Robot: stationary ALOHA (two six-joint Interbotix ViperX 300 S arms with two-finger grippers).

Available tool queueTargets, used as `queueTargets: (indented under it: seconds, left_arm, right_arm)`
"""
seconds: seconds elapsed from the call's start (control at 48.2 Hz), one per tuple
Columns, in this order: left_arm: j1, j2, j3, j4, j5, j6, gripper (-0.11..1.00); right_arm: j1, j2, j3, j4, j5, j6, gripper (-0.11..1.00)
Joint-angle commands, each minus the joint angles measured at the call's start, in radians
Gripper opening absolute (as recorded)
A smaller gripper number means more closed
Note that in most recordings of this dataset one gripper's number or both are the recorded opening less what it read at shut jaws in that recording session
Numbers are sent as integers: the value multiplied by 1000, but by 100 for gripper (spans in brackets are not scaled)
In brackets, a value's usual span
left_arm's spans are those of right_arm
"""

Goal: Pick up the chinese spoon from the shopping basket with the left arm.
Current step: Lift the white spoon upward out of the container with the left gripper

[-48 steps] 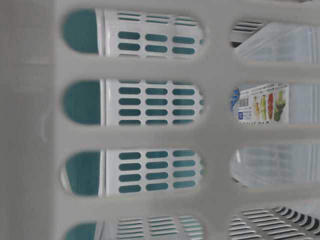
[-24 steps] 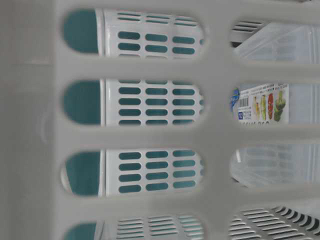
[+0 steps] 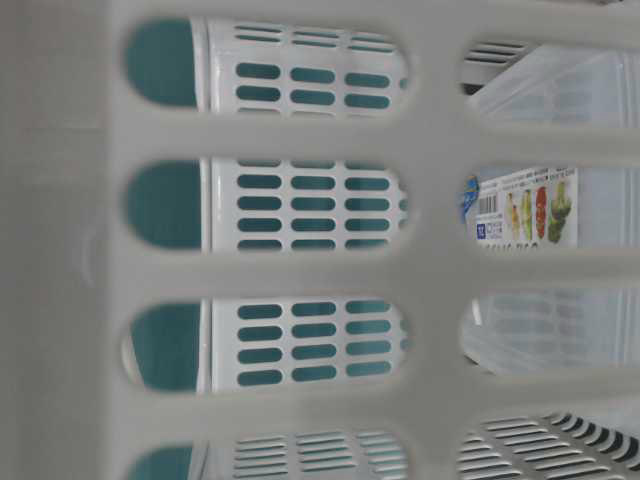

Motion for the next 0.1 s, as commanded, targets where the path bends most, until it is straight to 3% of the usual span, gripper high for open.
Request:
queueTargets:
  seconds: [0.0,0.083]
  left_arm:
    - [-6,-18,-18,3,-3,-2,12]
    - [-8,-21,-15,3,-3,0,12]
  right_arm:
    - [-2,6,-17,2,-9,0,70]
    - [-2,6,-17,2,-8,-2,70]
